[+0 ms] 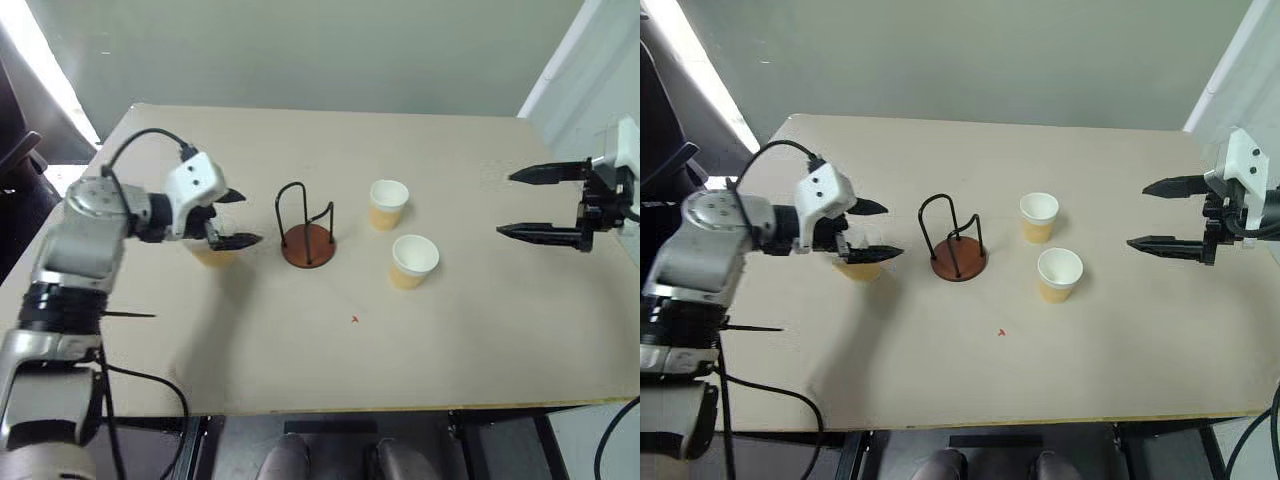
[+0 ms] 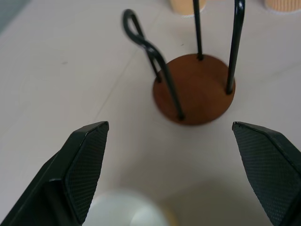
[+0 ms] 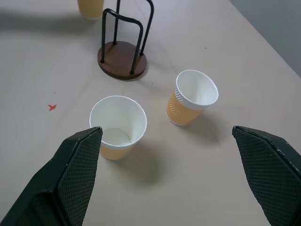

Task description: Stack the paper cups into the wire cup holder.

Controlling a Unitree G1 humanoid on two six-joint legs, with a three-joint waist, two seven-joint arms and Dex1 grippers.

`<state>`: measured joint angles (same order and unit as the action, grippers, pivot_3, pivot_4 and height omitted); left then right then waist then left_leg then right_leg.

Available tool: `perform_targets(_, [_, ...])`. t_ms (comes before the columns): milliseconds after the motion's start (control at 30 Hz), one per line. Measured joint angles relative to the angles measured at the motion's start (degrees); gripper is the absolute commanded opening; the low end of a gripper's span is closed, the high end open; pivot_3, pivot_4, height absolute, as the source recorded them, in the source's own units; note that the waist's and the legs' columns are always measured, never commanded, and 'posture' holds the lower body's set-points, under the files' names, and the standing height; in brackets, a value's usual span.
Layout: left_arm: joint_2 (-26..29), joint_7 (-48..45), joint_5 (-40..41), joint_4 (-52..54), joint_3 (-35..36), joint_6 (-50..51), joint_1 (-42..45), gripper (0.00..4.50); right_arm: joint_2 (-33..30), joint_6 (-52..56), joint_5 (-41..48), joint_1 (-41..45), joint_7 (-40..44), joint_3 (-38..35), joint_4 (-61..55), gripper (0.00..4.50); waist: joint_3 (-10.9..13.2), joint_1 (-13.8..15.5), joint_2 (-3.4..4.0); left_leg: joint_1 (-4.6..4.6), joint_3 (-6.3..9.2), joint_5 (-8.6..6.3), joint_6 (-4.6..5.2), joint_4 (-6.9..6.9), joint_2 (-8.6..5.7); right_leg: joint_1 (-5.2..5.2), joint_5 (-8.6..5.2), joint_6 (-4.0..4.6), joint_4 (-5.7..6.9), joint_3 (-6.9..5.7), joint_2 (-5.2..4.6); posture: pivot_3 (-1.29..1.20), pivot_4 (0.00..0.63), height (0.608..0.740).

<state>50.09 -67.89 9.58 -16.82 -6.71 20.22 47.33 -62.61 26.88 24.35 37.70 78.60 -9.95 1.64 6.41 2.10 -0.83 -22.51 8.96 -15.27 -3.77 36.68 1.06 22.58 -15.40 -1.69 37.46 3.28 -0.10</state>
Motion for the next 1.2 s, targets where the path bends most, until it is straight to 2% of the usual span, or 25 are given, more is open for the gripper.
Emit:
perform_targets(233, [-7.5,2.1,-4.3,-12.2,-2.5,-3.5,7.5,4.49,-0.5,4.9,3.8,-4.2,-3.6,-2.7,-8.7,4.5,0.0,0.0,0.01,-0.3,0.05,-0.02,0.26,0.4,-0.02,-0.02,0.31,-0.57,-0.43,0.13,0.01,0.0,0.15,0.74])
perform_targets(400, [-13.1,6.3,-6.0,-18.4,-2.5,-5.2,9.2,4.49,-0.4,7.3,6.2,-6.2,-6.0,-3.4,-12.8,4.5,0.0,0.2,0.01,-0.33,0.06,-0.01,0.48,0.58,-0.21,-0.12,0.43,-0.8,-0.49,0.17,-0.12,0.0,0.15,0.74])
perform_targets(533, [-15.6,8.2,-6.0,-19.9,-1.8,-4.9,9.4,4.49,-0.4,7.9,7.1,-8.0,-7.3,-4.4,-13.7,4.5,0.0,0.4,0.01,-0.4,0.05,-0.02,0.52,0.74,-0.25,-0.13,0.41,-0.89,-0.49,0.18,-0.13,0.0,0.15,0.74])
perform_targets(600, [-16.6,8.7,-5.8,-19.9,-1.3,-4.5,10.3,4.13,-0.4,8.1,7.4,-8.1,-8.0,-4.4,-13.9,4.5,0.0,0.5,0.01,-0.42,0.04,-0.02,0.52,0.8,-0.26,-0.13,0.41,-0.91,-0.49,0.18,-0.13,0.0,0.15,0.74])
perform_targets(667, [-17.1,9.5,-5.8,-19.9,-0.9,-4.1,11.2,3.57,-0.4,8.1,7.5,-8.2,-8.4,-4.4,-14.1,4.5,0.0,0.5,0.01,-0.41,0.01,-0.02,0.52,0.82,-0.26,-0.14,0.4,-0.92,-0.48,0.21,-0.13,0.0,0.15,0.74])
perform_targets(967, [-17.9,12.7,-5.6,-20.4,0.5,-5.1,11.3,0.15,-0.1,8.0,7.6,-8.6,-10.1,-4.4,-14.2,4.5,0.0,0.7,0.01,-0.4,-0.03,-0.04,0.57,0.96,-0.28,-0.16,0.4,-0.99,-0.47,0.26,-0.12,0.0,0.15,0.74])
perform_targets(1067, [-17.6,10.0,-4.4,-17.4,0.9,-3.9,10.4,0.03,0.1,8.0,7.6,-8.6,-10.6,-4.4,-14.3,4.5,0.0,0.9,0.04,-0.37,-0.06,-0.04,0.58,1.03,-0.3,-0.16,0.39,-1.01,-0.46,0.33,-0.12,0.0,0.15,0.74])
perform_targets(1200, [-15.3,2.6,0.2,-5.7,0.1,4.4,4.6,0.03,0.0,8.0,8.7,-9.0,-9.0,-4.4,-14.9,4.5,0.0,0.9,0.04,-0.39,-0.16,-0.04,0.58,1.03,-0.31,-0.16,0.38,-1.02,-0.42,0.37,-0.08,0.0,0.15,0.74])
